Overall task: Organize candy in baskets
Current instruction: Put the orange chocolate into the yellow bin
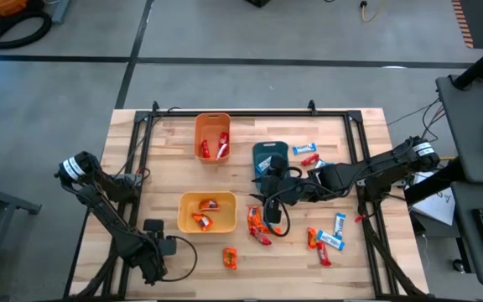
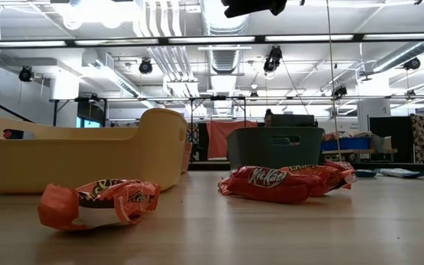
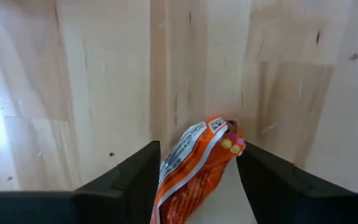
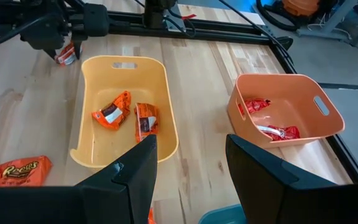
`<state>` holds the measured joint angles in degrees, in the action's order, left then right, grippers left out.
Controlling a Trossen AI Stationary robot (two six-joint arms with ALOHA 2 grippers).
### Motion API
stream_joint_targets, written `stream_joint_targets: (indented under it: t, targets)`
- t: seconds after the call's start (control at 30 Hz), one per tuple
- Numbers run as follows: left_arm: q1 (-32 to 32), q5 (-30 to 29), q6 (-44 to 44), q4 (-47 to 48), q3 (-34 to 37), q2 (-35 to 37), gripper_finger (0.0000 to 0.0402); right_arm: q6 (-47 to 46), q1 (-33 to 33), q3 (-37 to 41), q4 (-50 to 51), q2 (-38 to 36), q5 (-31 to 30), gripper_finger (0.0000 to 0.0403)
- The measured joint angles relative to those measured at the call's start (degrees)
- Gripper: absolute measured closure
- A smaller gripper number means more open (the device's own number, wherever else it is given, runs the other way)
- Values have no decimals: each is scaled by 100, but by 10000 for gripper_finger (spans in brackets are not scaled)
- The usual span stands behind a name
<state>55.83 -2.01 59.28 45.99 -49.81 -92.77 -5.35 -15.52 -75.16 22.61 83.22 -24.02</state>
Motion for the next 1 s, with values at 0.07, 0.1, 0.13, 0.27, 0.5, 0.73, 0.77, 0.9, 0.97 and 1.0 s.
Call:
stream_joint_targets:
  t: [0.07, 0.1, 0.13, 0.27, 0.5, 0.73, 0.77, 0.9, 0.97, 1.0]
  targets:
    - [0, 25, 38, -109, 82, 0, 211, 1, 0, 0, 0, 0, 0, 220]
    - [0, 77, 38, -161, 111, 4, 212, 1, 0, 0, 0, 0, 1, 220]
    - [-2, 115, 38, -191, 139, 11, 212, 1, 1, 0, 0, 0, 0, 220]
    - [-7, 137, -2, -202, 152, 13, 212, 1, 1, 0, 0, 0, 1, 220]
    - [-4, 141, -18, -200, 152, 13, 213, 1, 1, 0, 0, 0, 1, 220]
    - [0, 164, -28, -232, 152, 13, 255, 1, -1, 0, 0, 0, 1, 220]
    - [0, 171, -28, -241, 152, 13, 261, 1, 1, 0, 0, 0, 1, 220]
    - [0, 188, -28, -252, 152, 13, 282, 1, 0, 0, 0, 1, 1, 220]
    - [0, 200, -30, -253, 154, 15, 286, 1, 1, 0, 0, 0, 1, 220]
    - [0, 216, -40, -255, 154, 21, 286, 1, 0, 0, 0, 1, 1, 220]
